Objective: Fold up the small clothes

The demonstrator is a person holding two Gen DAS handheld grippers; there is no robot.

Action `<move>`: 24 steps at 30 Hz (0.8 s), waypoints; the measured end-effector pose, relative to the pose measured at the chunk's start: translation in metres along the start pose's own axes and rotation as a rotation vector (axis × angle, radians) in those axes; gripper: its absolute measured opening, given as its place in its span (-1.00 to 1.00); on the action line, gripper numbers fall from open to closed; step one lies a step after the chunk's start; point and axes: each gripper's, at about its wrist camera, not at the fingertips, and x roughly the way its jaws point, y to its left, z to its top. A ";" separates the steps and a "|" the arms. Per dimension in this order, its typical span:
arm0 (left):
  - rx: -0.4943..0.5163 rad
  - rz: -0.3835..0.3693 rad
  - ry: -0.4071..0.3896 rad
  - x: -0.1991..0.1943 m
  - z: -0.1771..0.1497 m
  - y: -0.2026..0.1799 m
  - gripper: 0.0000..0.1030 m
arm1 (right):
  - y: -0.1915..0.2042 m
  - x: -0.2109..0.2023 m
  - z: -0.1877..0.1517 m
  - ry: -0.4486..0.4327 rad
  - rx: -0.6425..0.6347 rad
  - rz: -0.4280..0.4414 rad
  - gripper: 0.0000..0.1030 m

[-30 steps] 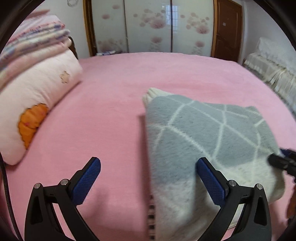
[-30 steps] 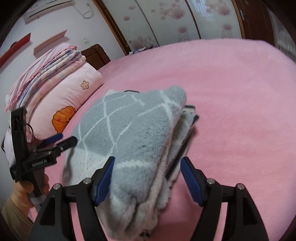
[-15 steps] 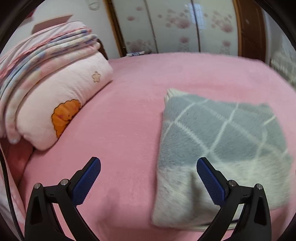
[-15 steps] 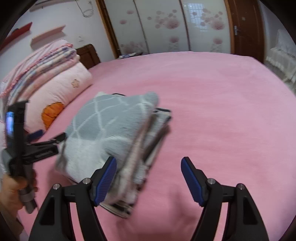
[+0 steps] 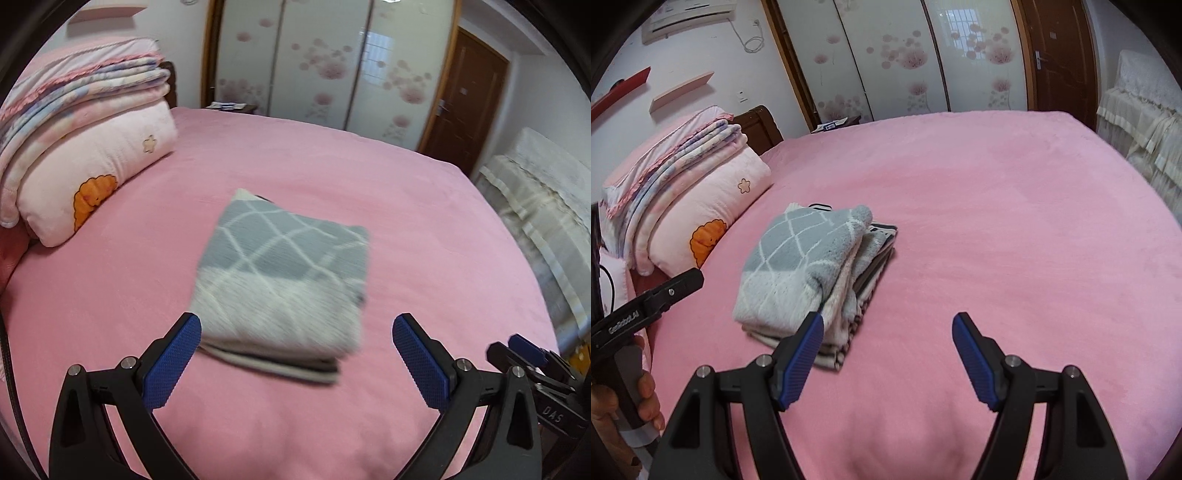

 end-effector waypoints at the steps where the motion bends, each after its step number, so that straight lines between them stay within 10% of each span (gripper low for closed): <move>1: 0.007 -0.009 0.003 -0.008 -0.005 -0.009 1.00 | -0.002 -0.009 -0.002 -0.002 -0.005 -0.004 0.41; 24: 0.203 -0.042 -0.097 -0.155 -0.080 -0.151 1.00 | -0.045 -0.176 -0.058 -0.071 -0.026 -0.181 0.41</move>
